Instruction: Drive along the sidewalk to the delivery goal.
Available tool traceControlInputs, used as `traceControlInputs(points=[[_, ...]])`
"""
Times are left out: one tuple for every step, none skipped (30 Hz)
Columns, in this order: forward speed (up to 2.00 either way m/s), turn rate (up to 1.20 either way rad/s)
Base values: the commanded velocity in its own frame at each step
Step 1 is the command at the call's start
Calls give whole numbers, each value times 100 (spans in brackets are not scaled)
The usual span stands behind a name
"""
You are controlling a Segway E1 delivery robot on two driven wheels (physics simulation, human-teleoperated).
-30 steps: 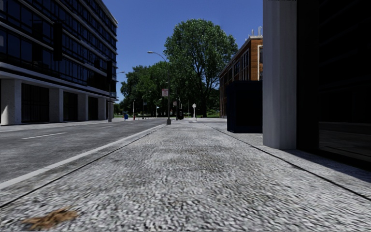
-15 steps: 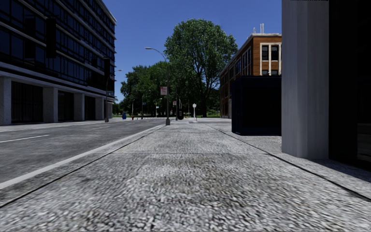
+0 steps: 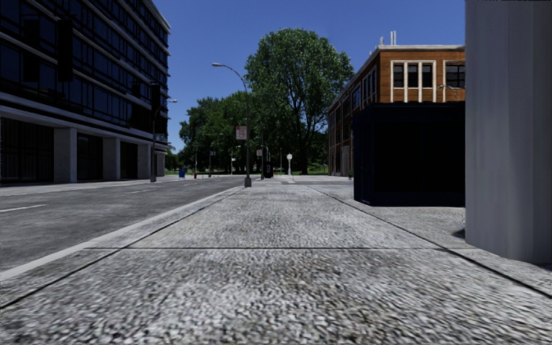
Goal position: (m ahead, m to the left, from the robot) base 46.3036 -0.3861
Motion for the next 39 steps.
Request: traceControlInputs(points=[[200,0],[200,0],[200,0],[200,0],[200,0],[200,0],[200,0],[200,0],[200,0],[200,0],[200,0],[200,0],[200,0],[200,0],[200,0],[200,0],[200,0],[200,0],[200,0],[200,0],[200,0],[200,0],[200,0],[200,0],[200,0],[200,0],[200,0],[200,0],[200,0],[200,0],[200,0],[200,0],[200,0],[200,0],[200,0],[200,0],[200,0],[200,0],[200,0]])
